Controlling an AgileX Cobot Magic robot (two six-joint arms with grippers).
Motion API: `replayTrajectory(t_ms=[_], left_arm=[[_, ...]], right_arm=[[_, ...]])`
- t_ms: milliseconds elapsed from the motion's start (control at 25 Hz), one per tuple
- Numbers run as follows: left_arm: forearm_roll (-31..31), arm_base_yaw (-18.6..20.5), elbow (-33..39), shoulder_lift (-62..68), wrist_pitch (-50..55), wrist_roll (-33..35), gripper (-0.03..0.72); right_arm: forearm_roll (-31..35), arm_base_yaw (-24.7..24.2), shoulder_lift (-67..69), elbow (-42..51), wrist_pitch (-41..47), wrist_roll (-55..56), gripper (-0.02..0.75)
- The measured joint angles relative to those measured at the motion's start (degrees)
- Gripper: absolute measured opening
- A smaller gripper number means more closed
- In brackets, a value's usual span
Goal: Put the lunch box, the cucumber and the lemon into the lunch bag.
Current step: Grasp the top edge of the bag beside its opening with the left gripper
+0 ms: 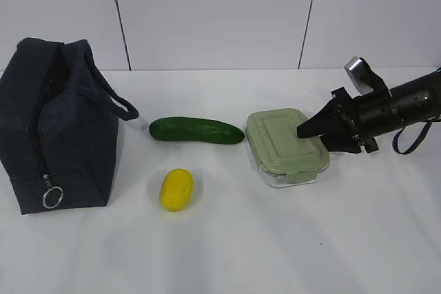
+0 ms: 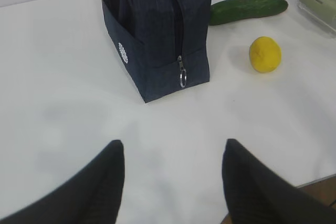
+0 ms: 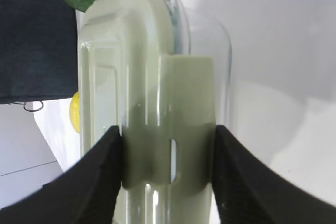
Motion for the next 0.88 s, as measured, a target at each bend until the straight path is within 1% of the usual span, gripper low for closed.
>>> replayTrajectory(t_ms=[280, 520, 720, 880], left_arm=[[0.0, 0.0, 0.0, 0.0, 0.0, 0.0, 0.431], [0.0, 0.0, 0.0, 0.0, 0.0, 0.0, 0.432], [0.0, 0.0, 0.0, 0.0, 0.0, 0.0, 0.431], [0.0, 0.0, 0.0, 0.0, 0.0, 0.0, 0.432]], right_arm=[[0.2, 0.0, -2.8, 0.0, 0.0, 3.2, 0.381], [2.2, 0.0, -6.4, 0.1, 0.0, 5.5, 0.381], [2.5, 0.0, -9.2, 0.1, 0.2, 8.7, 0.381], [2.5, 0.8, -11.3, 0.2, 0.2, 10.1, 0.381]])
